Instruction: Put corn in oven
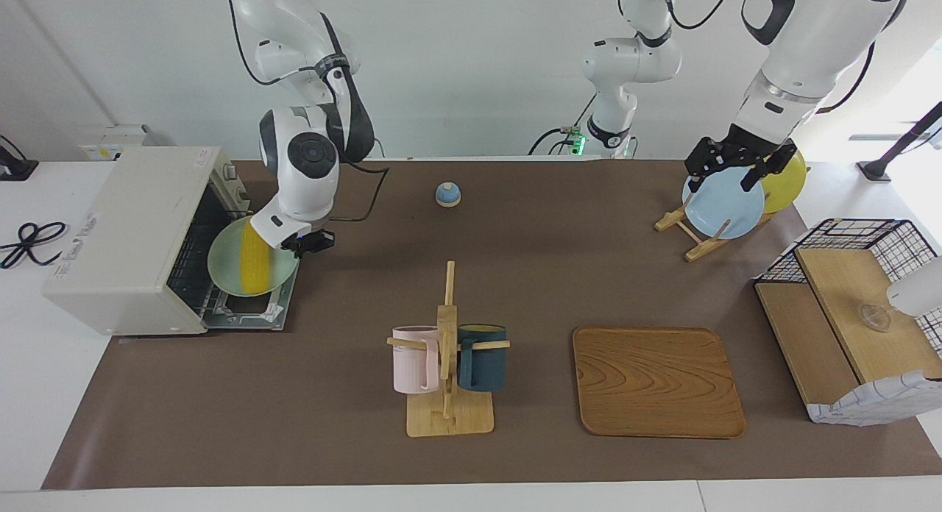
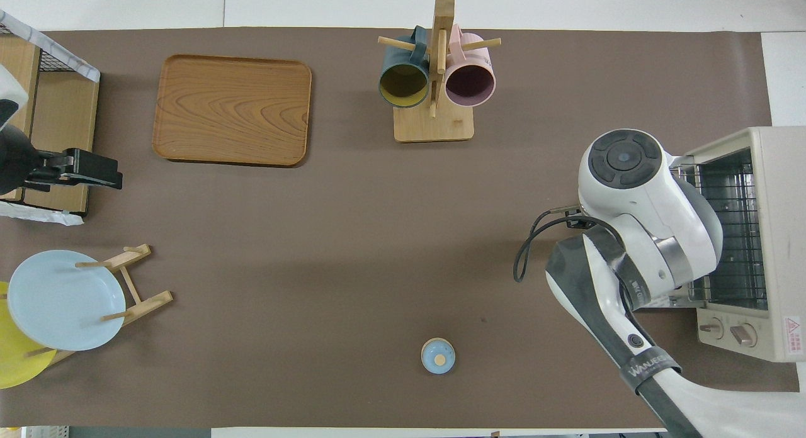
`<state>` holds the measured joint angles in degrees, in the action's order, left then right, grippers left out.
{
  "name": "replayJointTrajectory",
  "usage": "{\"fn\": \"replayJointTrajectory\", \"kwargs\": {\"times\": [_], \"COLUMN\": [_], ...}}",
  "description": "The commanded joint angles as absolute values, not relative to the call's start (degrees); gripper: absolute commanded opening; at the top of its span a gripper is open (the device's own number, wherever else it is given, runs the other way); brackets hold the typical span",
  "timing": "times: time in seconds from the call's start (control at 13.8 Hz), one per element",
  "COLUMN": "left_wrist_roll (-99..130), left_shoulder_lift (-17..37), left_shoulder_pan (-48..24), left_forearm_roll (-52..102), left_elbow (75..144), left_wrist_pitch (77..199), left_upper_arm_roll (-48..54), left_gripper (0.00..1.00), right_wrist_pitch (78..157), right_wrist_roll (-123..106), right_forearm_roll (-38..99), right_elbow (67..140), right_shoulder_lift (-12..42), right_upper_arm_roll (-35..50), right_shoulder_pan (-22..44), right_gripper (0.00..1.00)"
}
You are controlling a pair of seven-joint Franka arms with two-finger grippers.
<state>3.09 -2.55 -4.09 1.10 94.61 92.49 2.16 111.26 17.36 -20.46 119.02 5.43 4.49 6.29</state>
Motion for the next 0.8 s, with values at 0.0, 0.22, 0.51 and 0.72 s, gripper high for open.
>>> {"fn": "replayJointTrajectory", "kwargs": {"times": [0.0,0.22,0.51,0.72], "left_wrist_roll": [2.9,2.9,2.9,2.9], "left_shoulder_lift": [-3.4,-3.4,-3.4,-3.4], "left_shoulder_pan": [-3.5,-3.5,-3.5,-3.5], "left_forearm_roll": [-0.1,-0.1,-0.1,-0.1], "left_elbow": [95.1,95.2,95.1,95.1], "left_wrist_pitch": [92.5,92.5,92.5,92.5], "left_upper_arm_roll": [2.5,2.5,2.5,2.5], "left_gripper": [1.00,1.00,1.00,1.00], "right_wrist_pitch": [112.5,112.6,113.1,113.2], "right_wrist_roll": [15.0,12.6,9.0,7.6], "right_forearm_roll": [-20.0,-20.0,-20.0,-20.0], "right_elbow": [120.9,121.0,121.7,121.7], "right_shoulder_lift": [3.5,3.6,3.5,3.5], "right_upper_arm_roll": [5.1,5.1,5.1,5.1], "right_shoulder_pan": [4.2,2.1,-0.6,-1.9], "right_gripper": [0.00,0.00,0.00,0.00]}}
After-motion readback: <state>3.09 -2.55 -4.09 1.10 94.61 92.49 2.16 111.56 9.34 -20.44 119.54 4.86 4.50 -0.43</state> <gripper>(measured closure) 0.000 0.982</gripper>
